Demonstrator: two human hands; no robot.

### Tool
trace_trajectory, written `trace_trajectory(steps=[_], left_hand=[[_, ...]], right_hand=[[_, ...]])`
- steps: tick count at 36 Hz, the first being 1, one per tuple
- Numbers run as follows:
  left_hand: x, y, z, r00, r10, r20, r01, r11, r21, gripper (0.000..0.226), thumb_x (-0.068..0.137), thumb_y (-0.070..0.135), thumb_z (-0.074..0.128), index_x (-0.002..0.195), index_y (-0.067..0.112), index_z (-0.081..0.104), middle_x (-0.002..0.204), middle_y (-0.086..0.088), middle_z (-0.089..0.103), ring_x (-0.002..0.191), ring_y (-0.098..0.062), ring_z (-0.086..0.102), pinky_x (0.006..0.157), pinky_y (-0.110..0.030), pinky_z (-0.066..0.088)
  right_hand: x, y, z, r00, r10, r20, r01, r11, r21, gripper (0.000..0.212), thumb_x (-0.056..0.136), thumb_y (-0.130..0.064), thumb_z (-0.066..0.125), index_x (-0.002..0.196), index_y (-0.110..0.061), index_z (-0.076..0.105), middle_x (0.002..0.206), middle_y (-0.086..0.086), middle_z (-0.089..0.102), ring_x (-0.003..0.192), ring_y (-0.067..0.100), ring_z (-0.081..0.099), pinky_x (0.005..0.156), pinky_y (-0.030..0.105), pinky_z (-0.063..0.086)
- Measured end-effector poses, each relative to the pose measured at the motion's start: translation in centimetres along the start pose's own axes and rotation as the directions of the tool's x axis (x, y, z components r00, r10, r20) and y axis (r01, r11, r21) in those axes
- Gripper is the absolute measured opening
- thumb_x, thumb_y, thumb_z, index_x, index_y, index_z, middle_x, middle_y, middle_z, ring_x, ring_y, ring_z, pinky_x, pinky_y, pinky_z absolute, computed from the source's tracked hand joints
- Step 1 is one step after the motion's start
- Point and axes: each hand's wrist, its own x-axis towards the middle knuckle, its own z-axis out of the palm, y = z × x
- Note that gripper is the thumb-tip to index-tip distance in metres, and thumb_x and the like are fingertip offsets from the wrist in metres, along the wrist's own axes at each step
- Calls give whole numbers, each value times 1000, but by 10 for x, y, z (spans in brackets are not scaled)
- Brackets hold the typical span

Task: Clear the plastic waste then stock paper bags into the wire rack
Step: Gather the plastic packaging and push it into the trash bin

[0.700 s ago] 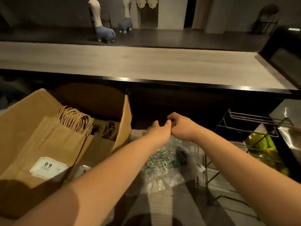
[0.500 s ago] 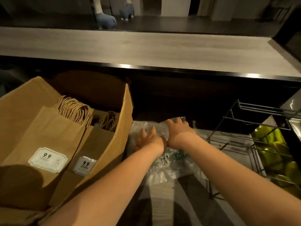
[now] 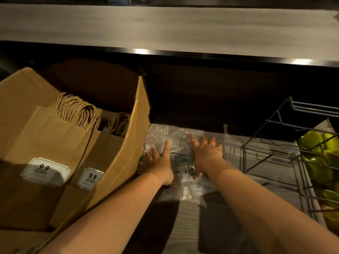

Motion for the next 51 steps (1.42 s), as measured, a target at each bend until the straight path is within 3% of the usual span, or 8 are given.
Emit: trace_trajectory(steps=[8, 14, 22, 31, 35, 44, 47, 51], left_hand=[[3, 2, -5, 984, -13, -180, -3, 996, -86, 137, 70, 26, 84, 140, 41, -33, 156, -7, 11, 141, -38, 15, 106, -59, 33], [7, 5, -5, 976, -62, -207, -13, 939, -342, 83, 90, 6, 54, 153, 32, 7, 148, -8, 34, 133, -31, 37, 103, -39, 39], [-3, 22, -20, 998, -65, -20, 15, 497, -867, 49, 89, 14, 54, 136, 24, 46, 114, -8, 61, 97, -24, 58, 78, -34, 50], [-40, 34, -42, 982, 180, 65, 44, 120, -992, 11, 83, 12, 52, 77, 15, 61, 66, -4, 64, 66, -23, 61, 63, -30, 48], [-55, 37, -50, 897, 436, 70, 182, -221, -958, 45, 78, 33, 63, 116, 9, 68, 113, -16, 69, 106, -33, 65, 94, -45, 49], [-79, 60, -75, 862, 505, 41, 198, -261, -945, 66, 81, 54, 62, 134, 15, 55, 116, -7, 67, 106, -21, 64, 95, -35, 49], [-85, 60, -78, 845, 530, 65, 250, -285, -925, 64, 83, 55, 61, 133, 16, 54, 115, -7, 66, 111, -21, 62, 98, -33, 46], [-83, 56, -76, 903, 407, -137, -56, -205, -977, 35, 95, 47, 49, 118, 24, 62, 110, 1, 69, 98, -6, 68, 83, -25, 54]], right_hand=[[5, -3, 5, 991, 10, -137, 29, 958, 284, 108, 76, -24, 82, 154, -29, 8, 149, 8, 33, 138, 38, 26, 98, 48, 45], [-7, -7, 21, 974, 9, -228, 111, 854, 508, 77, 85, -18, 66, 147, -30, 22, 141, 5, 43, 131, 35, 33, 100, 51, 44], [-25, -7, 16, 961, 9, -278, 248, 427, 870, 73, 81, -22, 62, 142, -43, 28, 127, -7, 43, 121, 28, 51, 96, 51, 50], [-40, 5, 1, 930, 104, -354, 349, 58, 935, 72, 80, -26, 61, 140, -50, 28, 138, -2, 43, 120, 22, 53, 99, 48, 50], [-47, 5, -9, 912, 108, -397, 406, -80, 910, 63, 72, -50, 62, 131, -52, 40, 132, -3, 48, 119, 21, 55, 97, 48, 51], [-78, -6, -33, 836, 217, -504, 501, 69, 862, 47, 81, -77, 25, 107, -55, 56, 122, -9, 52, 123, 18, 45, 105, 52, 40], [-98, -7, -34, 769, 206, -605, 564, 224, 795, 71, 78, -72, 25, 139, -40, 41, 144, -9, 27, 138, 13, 22, 115, 42, 28], [-112, -6, -33, 624, 76, -777, 697, 395, 598, 94, 74, -77, 33, 154, -33, 11, 157, -15, -4, 142, -1, -2, 105, 13, 4]])
